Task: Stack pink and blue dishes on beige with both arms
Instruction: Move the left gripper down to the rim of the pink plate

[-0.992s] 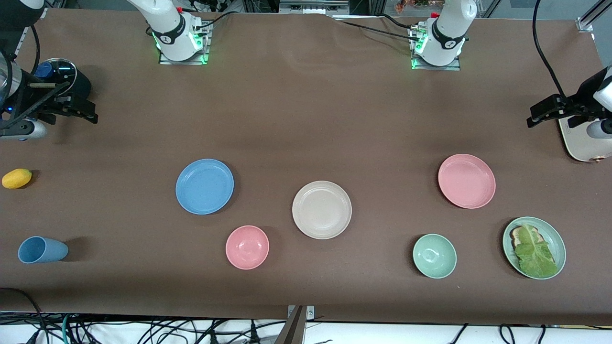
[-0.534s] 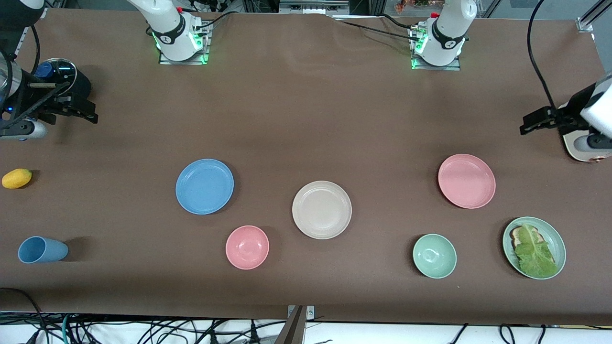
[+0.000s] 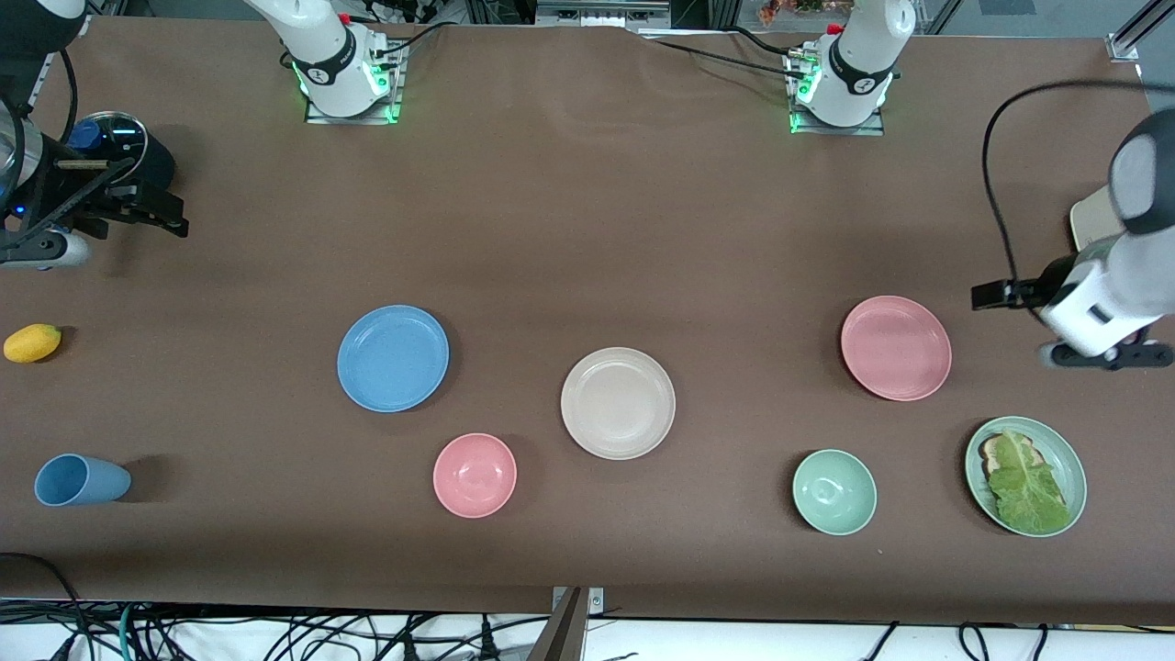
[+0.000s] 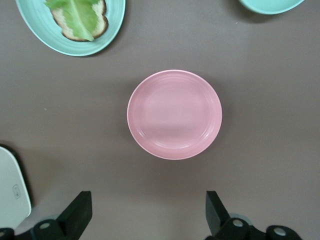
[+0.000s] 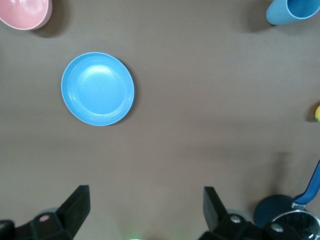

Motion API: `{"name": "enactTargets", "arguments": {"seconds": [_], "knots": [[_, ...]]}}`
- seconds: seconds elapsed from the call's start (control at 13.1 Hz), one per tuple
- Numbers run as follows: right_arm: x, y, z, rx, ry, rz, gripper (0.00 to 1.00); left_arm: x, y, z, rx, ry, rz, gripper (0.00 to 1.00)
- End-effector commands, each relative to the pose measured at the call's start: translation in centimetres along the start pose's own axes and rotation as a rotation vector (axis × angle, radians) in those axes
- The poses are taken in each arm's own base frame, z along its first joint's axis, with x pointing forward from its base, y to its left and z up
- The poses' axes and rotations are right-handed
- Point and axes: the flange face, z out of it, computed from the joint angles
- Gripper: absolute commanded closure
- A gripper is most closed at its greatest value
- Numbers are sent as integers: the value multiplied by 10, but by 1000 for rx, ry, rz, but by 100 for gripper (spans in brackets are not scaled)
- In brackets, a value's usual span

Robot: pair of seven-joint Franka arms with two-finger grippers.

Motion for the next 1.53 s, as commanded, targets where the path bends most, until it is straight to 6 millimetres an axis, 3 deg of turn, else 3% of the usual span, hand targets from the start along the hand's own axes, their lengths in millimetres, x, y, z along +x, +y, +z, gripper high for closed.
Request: {"name": "enactTargets", "arguments": {"seconds": [0.0,0.23,0.38,0.69,0.92,1.07,1.3,1.45], "knots": [[-2,5,-3,17,-2,15,0,15,-22,15,-5,-31,-18,0],[-2,7,-3,17,-4,19,0,34,-35,60,-14,-57,-29,0],[-2,6,-3,17,-4,18,0,37,-44,87,-20,-42,-15,0],[-2,7,-2,17,-5,19,0,27,-61,136,-34,0,-7,0],[-2,7,-2,17,-5,19,0,19,-57,170,-33,45,-5,0],[-2,7,-2,17,-5,19,0,12,-65,194,-49,72,-28,0],[-1,6,-3,17,-2,19,0,9,-84,208,-61,62,-59,0],[-1,7,-4,15,5,16,0,12,-85,220,-82,45,-73,0]]}}
